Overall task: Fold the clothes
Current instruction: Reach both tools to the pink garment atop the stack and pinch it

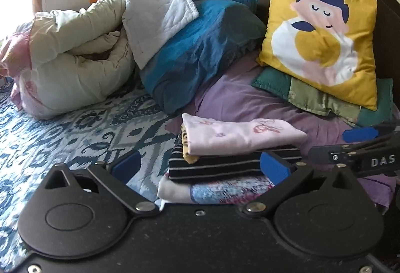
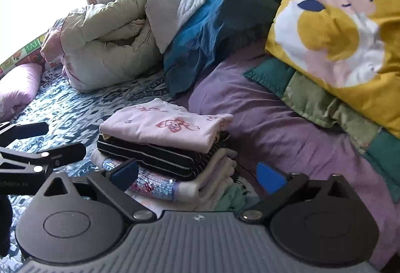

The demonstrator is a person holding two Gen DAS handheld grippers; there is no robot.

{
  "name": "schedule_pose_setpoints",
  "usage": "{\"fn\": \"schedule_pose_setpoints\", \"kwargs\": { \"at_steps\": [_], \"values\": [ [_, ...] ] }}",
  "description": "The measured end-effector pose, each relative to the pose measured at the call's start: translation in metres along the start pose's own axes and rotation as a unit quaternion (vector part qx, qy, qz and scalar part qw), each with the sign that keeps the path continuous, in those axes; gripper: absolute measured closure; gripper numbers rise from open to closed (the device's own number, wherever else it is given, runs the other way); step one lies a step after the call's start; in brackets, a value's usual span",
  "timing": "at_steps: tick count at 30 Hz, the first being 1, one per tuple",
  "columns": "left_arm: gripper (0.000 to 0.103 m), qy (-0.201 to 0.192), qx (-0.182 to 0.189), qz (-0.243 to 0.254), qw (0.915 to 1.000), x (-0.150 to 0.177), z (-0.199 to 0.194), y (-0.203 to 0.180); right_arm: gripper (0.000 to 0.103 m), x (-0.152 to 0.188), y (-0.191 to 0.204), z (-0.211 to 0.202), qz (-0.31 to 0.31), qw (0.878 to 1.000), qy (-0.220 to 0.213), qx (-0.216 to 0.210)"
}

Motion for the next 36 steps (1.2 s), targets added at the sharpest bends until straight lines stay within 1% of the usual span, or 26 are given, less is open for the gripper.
{"fn": "schedule_pose_setpoints", "kwargs": {
  "at_steps": [1,3,5,6,7,8,9,11,12,14,15,16,18,19,21,27,28,29,30,31,32,33,34,36],
  "values": [
    [0.004,0.000,0.008,-0.002,1.0000,-0.001,0.003,0.003,0.020,-0.001,-0.001,0.005,0.000,1.000,0.001,0.001],
    [0.004,0.000,0.020,-0.001,0.9998,-0.001,0.009,0.007,0.022,-0.001,-0.002,0.014,0.003,1.000,0.004,0.002],
    [0.012,-0.003,0.022,0.008,0.9997,-0.001,0.015,0.009,0.023,0.000,-0.003,0.022,0.006,1.000,0.003,-0.003],
    [0.015,-0.002,0.024,0.009,0.9997,-0.001,0.017,0.009,0.026,0.000,-0.003,0.025,0.007,1.000,0.003,-0.006],
    [0.024,-0.001,0.028,0.008,0.9996,-0.001,0.019,0.010,0.030,0.001,-0.003,0.029,0.009,1.000,0.002,-0.008],
    [0.029,0.001,0.032,0.008,0.9995,0.000,0.021,0.010,0.033,0.001,-0.003,0.032,0.010,1.000,0.002,-0.010],
    [0.032,0.002,0.036,0.007,0.9993,0.000,0.023,0.011,0.037,0.000,-0.004,0.033,0.011,1.000,0.000,-0.012],
    [0.035,0.005,0.043,0.005,0.9990,0.001,0.027,0.012,0.040,-0.001,-0.005,0.035,0.012,1.000,-0.003,-0.016],
    [0.036,0.007,0.047,0.005,0.9988,0.001,0.029,0.012,0.043,-0.001,-0.005,0.036,0.013,1.000,-0.005,-0.018],
    [0.042,0.010,0.055,0.003,0.9984,0.002,0.033,0.013,0.050,-0.002,-0.006,0.038,0.014,1.000,-0.008,-0.022],
    [0.044,0.012,0.059,0.003,0.9982,0.002,0.034,0.014,0.056,-0.002,-0.006,0.040,0.015,1.000,-0.010,-0.024],
    [0.048,0.013,0.062,0.002,0.9980,0.002,0.036,0.014,0.058,-0.003,-0.006,0.041,0.016,0.999,-0.012,-0.026],
    [0.052,0.016,0.069,0.000,0.9975,0.003,0.039,0.015,0.059,-0.004,-0.007,0.043,0.017,0.999,-0.015,-0.030],
    [0.057,0.018,0.071,-0.002,0.9973,0.003,0.039,0.015,0.059,-0.004,-0.008,0.044,0.018,0.999,-0.016,-0.032],
    [0.058,0.023,0.073,-0.007,0.9971,-0.001,0.054,0.018,0.060,-0.005,-0.008,0.046,0.020,0.999,-0.020,-0.036],
    [0.060,0.020,0.083,-0.028,0.9959,-0.003,0.060,0.023,0.062,-0.008,-0.011,0.053,0.024,0.998,-0.030,-0.048],
    [0.065,0.019,0.085,-0.031,0.9957,-0.003,0.060,0.024,0.063,-0.008,-0.010,0.053,0.023,0.998,-0.031,-0.049],
    [0.073,0.017,0.086,-0.032,0.9957,-0.003,0.057,0.024,0.063,-0.006,-0.009,0.053,0.019,0.998,-0.032,-0.047],
    [0.079,0.014,0.086,-0.031,0.9957,-0.003,0.053,0.024,0.066,-0.005,-0.008,0.054,0.014,0.998,-0.032,-0.044],
    [0.082,0.011,0.086,-0.031,0.9958,-0.003,0.048,0.025,0.072,-0.006,-0.008,0.054,0.011,0.999,-0.033,-0.042],
    [0.085,0.008,0.086,-0.030,0.9958,-0.003,0.043,0.025,0.076,-0.006,-0.009,0.054,0.009,0.999,-0.035,-0.037],
    [0.088,0.005,0.086,-0.030,0.9958,-0.003,0.039,0.025,0.085,-0.006,-0.010,0.053,0.009,0.999,-0.037,-0.031],
    [0.091,0.003,0.086,-0.029,0.9958,-0.002,0.034,0.025,0.092,-0.006,-0.011,0.052,0.010,0.999,-0.038,-0.029],
    [0.093,-0.003,0.087,-0.028,0.9958,-0.002,0.025,0.025,0.095,-0.006,-0.010,0.047,0.006,0.999,-0.045,-0.028]
  ]
}}
Point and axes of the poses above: each gripper's, at about its wrist camera, not at the fingertips, and z roughly the way its jaws point, y to its left, x to its underside, the point moved 1 cm from there along z, roughly the way its jaws point, and after that the axes turned 15 degrees about -z, right-handed, at the moved point
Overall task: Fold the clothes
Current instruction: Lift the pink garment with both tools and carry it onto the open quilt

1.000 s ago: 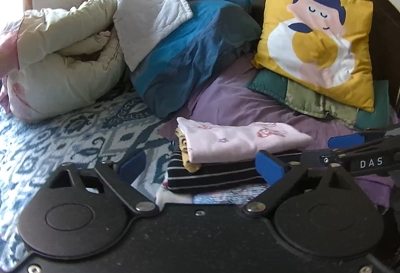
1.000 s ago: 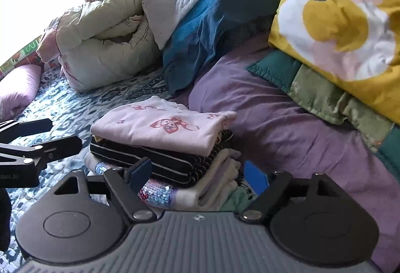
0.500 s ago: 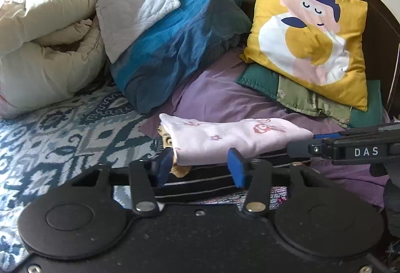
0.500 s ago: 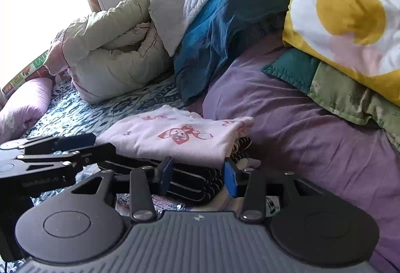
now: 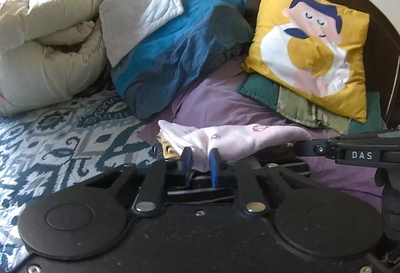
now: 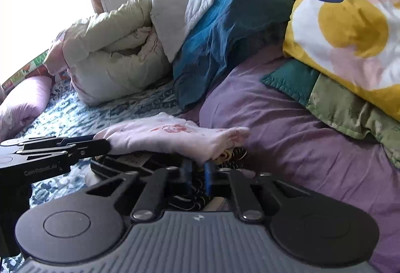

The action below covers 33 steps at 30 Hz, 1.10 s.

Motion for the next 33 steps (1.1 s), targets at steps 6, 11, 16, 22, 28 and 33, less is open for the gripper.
{"fn": "schedule_pose_setpoints", "kwargs": {
  "at_steps": [6,11,16,22,28,33],
  "values": [
    [0.095,-0.017,0.001,0.005,0.9998,0.001,-0.028,-0.004,0.096,-0.005,0.026,-0.033,-0.032,0.999,-0.018,-0.015],
    [0.095,-0.035,-0.006,0.001,0.9994,-0.005,-0.083,0.000,0.096,-0.012,0.058,-0.068,-0.063,0.997,-0.032,-0.038],
    [0.095,-0.054,-0.026,-0.007,0.9982,-0.010,-0.149,0.012,0.096,-0.019,0.090,-0.104,-0.094,0.993,-0.045,-0.061],
    [0.097,-0.062,-0.054,-0.009,0.9965,0.003,-0.237,0.029,0.096,-0.032,0.142,-0.140,-0.129,0.985,-0.067,-0.097],
    [0.099,-0.060,-0.095,-0.020,0.9935,0.028,-0.316,0.058,0.096,-0.017,0.211,-0.153,-0.157,0.972,-0.053,-0.168],
    [0.100,-0.055,-0.160,-0.049,0.9844,0.056,-0.350,0.110,0.096,-0.014,0.278,-0.134,-0.166,0.963,-0.035,-0.210]
  ]
}}
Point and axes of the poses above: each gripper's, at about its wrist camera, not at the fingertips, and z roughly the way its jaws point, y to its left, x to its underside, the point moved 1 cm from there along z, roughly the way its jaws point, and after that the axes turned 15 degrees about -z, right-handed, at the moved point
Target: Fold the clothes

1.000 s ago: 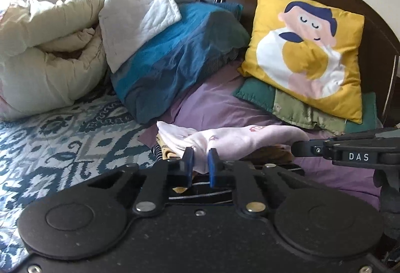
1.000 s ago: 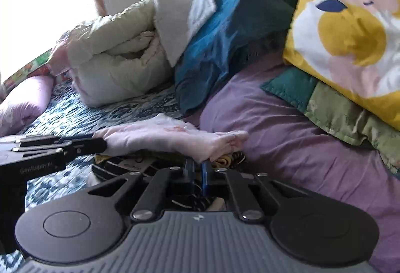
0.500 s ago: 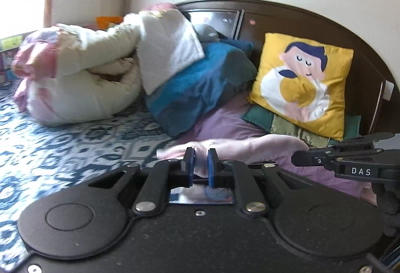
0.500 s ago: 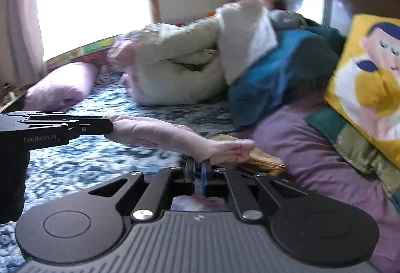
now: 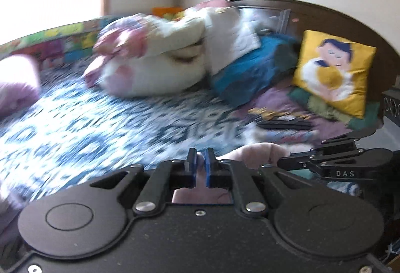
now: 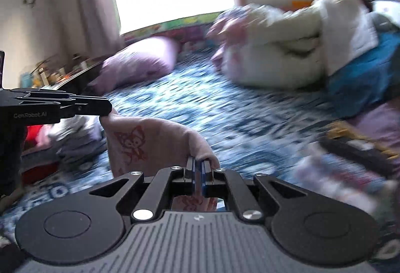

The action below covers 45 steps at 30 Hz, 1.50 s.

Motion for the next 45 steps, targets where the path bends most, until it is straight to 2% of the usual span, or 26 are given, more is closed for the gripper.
{"fn": "schedule_pose_setpoints", "kwargs": {
  "at_steps": [5,9,13,14,15,16,17,18,19,20,21,23,27,29,34,37,42,45],
  "values": [
    [0.100,0.002,-0.064,-0.029,0.9975,0.018,-0.015,0.063,0.097,-0.017,0.050,0.048,-0.005,0.999,0.012,-0.040],
    [0.100,-0.023,-0.087,-0.087,0.9921,0.013,-0.027,0.120,0.097,-0.030,0.091,0.086,-0.008,0.997,0.021,-0.072],
    [0.101,0.011,-0.089,-0.084,0.9924,0.047,-0.050,0.139,0.097,-0.039,0.124,0.115,-0.013,0.994,0.037,-0.107],
    [0.101,0.021,-0.090,-0.082,0.9924,0.056,-0.055,0.143,0.096,-0.037,0.131,0.117,-0.017,0.990,0.054,-0.127],
    [0.098,0.031,-0.090,-0.080,0.9923,0.065,-0.061,0.147,0.095,-0.031,0.141,0.121,-0.024,0.982,0.092,-0.164],
    [0.077,0.044,-0.092,-0.076,0.9919,0.078,-0.066,0.151,0.089,-0.022,0.150,0.125,-0.040,0.971,0.135,-0.195],
    [0.043,0.059,-0.095,-0.071,0.9912,0.093,-0.071,0.154,0.084,-0.014,0.158,0.126,-0.063,0.963,0.162,-0.205],
    [0.035,0.057,-0.102,-0.072,0.9906,0.107,-0.077,0.156,0.076,-0.007,0.164,0.122,-0.087,0.961,0.171,-0.200],
    [0.034,0.052,-0.110,-0.081,0.9893,0.118,-0.082,0.159,0.068,0.000,0.171,0.119,-0.111,0.958,0.180,-0.195],
    [0.034,0.054,-0.112,-0.094,0.9878,0.123,-0.085,0.168,0.066,0.007,0.177,0.116,-0.135,0.954,0.189,-0.190],
    [0.034,0.056,-0.112,-0.114,0.9855,0.130,-0.087,0.176,0.066,0.012,0.180,0.113,-0.145,0.952,0.195,-0.188],
    [0.034,0.056,-0.113,-0.152,0.9803,0.144,-0.088,0.185,0.066,0.019,0.182,0.117,-0.126,0.955,0.197,-0.182],
    [0.034,0.054,-0.108,-0.205,0.9713,0.167,-0.087,0.198,0.066,0.031,0.189,0.129,-0.089,0.963,0.196,-0.164],
    [0.035,0.057,-0.106,-0.220,0.9681,0.166,-0.080,0.202,0.066,0.037,0.193,0.135,-0.071,0.966,0.196,-0.155],
    [0.035,0.066,-0.098,-0.229,0.9663,0.175,-0.062,0.214,0.066,0.050,0.205,0.148,-0.028,0.971,0.195,-0.132],
    [0.035,0.072,-0.092,-0.230,0.9661,0.176,-0.046,0.227,0.066,0.059,0.194,0.182,-0.020,0.974,0.193,-0.116],
    [0.035,0.077,-0.092,-0.223,0.9673,0.173,-0.018,0.246,0.058,0.064,0.192,0.206,0.005,0.977,0.185,-0.104],
    [0.038,0.080,-0.092,-0.226,0.9664,0.170,-0.001,0.258,0.058,0.067,0.191,0.217,0.004,0.977,0.186,-0.102]
  ]
}}
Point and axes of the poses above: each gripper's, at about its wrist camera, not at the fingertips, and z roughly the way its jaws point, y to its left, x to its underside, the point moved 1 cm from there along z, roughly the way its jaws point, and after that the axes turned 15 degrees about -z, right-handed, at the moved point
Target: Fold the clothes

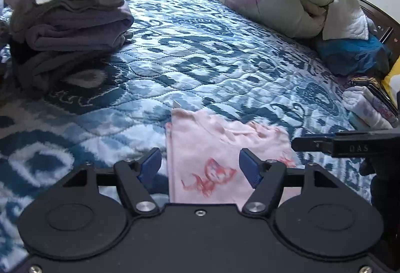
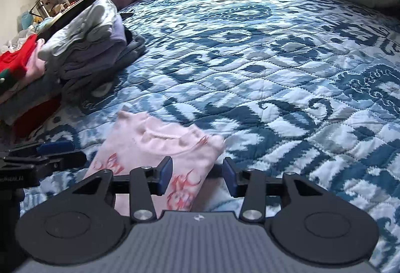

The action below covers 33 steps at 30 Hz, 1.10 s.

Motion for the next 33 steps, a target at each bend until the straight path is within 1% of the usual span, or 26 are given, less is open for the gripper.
{"fn": "schedule_pose_setpoints", "kwargs": {
  "at_steps": [2,3,5,6,7,9,10,11,12,13,18,20,24,27,31,33],
  "values": [
    [0.046,0.005,0.000,0.000,1.0000,-0.006,0.012,0.002,0.058,-0.001,-0.002,0.007,0.000,1.000,0.001,0.001],
    [0.048,0.009,0.002,-0.002,1.0000,-0.008,0.018,0.003,0.059,-0.001,-0.004,0.011,-0.001,1.000,0.001,0.002],
    [0.056,0.017,0.004,-0.008,0.9998,-0.012,0.029,0.006,0.061,-0.002,-0.006,0.018,-0.001,1.000,0.001,0.003],
    [0.058,0.021,0.006,-0.011,0.9997,-0.013,0.034,0.007,0.065,-0.003,-0.007,0.022,-0.001,1.000,0.002,0.003],
    [0.060,0.025,0.005,-0.016,0.9995,-0.015,0.040,0.009,0.073,-0.003,-0.009,0.025,-0.001,1.000,0.002,0.004],
    [0.067,0.035,0.006,-0.026,0.9991,-0.016,0.049,0.011,0.081,-0.003,-0.009,0.031,-0.007,1.000,0.004,0.006],
    [0.078,0.036,0.004,-0.027,0.9990,-0.016,0.051,0.011,0.089,-0.004,-0.009,0.033,-0.011,1.000,0.006,0.008],
    [0.086,0.035,0.002,-0.026,0.9990,-0.016,0.053,0.011,0.092,-0.007,-0.009,0.034,-0.013,1.000,0.009,0.010],
    [0.089,0.034,0.001,-0.021,0.9992,-0.015,0.053,0.010,0.095,-0.009,-0.007,0.034,-0.014,1.000,0.010,0.010],
    [0.096,0.030,0.002,-0.016,0.9994,-0.014,0.050,0.008,0.097,-0.010,-0.006,0.034,-0.016,1.000,0.008,0.008],
    [0.098,0.007,0.006,-0.006,0.9999,-0.016,0.026,-0.001,0.098,-0.015,-0.001,0.020,-0.024,1.000,-0.009,-0.004],
    [0.098,-0.002,0.006,0.006,1.0000,-0.015,0.009,-0.006,0.098,-0.018,0.000,0.009,-0.024,0.999,-0.018,-0.014],
    [0.099,-0.019,0.012,0.031,0.9993,-0.009,-0.031,-0.020,0.098,-0.025,0.011,-0.025,-0.039,0.997,-0.036,-0.047],
    [0.099,-0.035,0.020,0.049,0.9980,0.004,-0.068,-0.027,0.099,-0.023,0.026,-0.057,-0.063,0.994,-0.052,-0.074],
    [0.099,-0.036,0.028,0.052,0.9976,0.032,-0.104,-0.028,0.099,-0.012,0.050,-0.098,-0.101,0.988,-0.063,-0.103],
    [0.099,-0.037,0.028,0.058,0.9972,0.047,-0.118,-0.028,0.099,-0.002,0.060,-0.108,-0.112,0.986,-0.059,-0.110]
  ]
}}
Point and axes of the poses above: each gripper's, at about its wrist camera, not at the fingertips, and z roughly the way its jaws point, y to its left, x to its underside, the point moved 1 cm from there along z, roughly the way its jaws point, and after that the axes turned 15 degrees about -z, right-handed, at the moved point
